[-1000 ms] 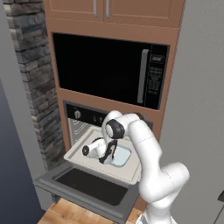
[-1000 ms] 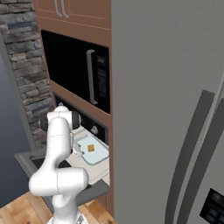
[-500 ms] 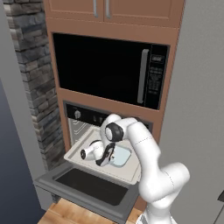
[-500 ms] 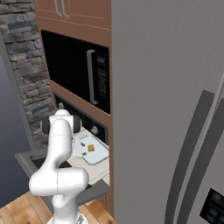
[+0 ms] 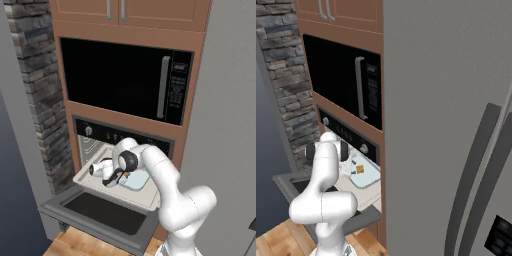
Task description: Take the baked cake out of the oven and place it on the plate for cooling. Then close the oven door.
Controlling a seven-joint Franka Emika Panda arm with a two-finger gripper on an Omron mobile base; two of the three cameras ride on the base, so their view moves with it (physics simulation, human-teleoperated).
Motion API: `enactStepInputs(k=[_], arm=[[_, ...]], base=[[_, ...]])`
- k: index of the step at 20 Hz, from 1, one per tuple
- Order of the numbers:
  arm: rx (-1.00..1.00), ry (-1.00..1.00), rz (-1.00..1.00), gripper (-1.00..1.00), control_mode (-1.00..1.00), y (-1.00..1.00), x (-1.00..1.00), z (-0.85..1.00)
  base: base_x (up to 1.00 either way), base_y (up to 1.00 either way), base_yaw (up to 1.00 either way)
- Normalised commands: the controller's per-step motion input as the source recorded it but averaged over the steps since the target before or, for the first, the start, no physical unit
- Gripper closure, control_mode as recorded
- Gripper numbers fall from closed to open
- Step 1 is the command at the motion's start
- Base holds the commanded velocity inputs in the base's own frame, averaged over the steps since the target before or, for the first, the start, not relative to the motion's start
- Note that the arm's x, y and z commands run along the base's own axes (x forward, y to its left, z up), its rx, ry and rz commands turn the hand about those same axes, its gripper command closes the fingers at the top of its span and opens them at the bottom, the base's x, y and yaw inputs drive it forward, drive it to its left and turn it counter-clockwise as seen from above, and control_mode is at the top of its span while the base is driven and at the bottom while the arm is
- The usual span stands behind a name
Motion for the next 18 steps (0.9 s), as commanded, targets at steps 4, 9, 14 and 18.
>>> enactStepInputs(k=[4, 9, 14, 18], arm=[[-0.02, 0.00, 0.00, -1.00, -1.00, 0.00, 0.07, -0.40], [-0.01, 0.00, -0.01, -1.00, -1.00, -0.09, 0.29, -0.11], [0.00, 0.00, -0.01, -1.00, -1.00, -0.16, 0.26, -0.16], [0.00, 0.00, 0.00, -1.00, -1.00, -0.29, 0.08, -0.09]], base=[[0.00, 0.00, 0.00], [0.00, 0.00, 0.00], [0.00, 0.00, 0.00], [0.00, 0.00, 0.00]])
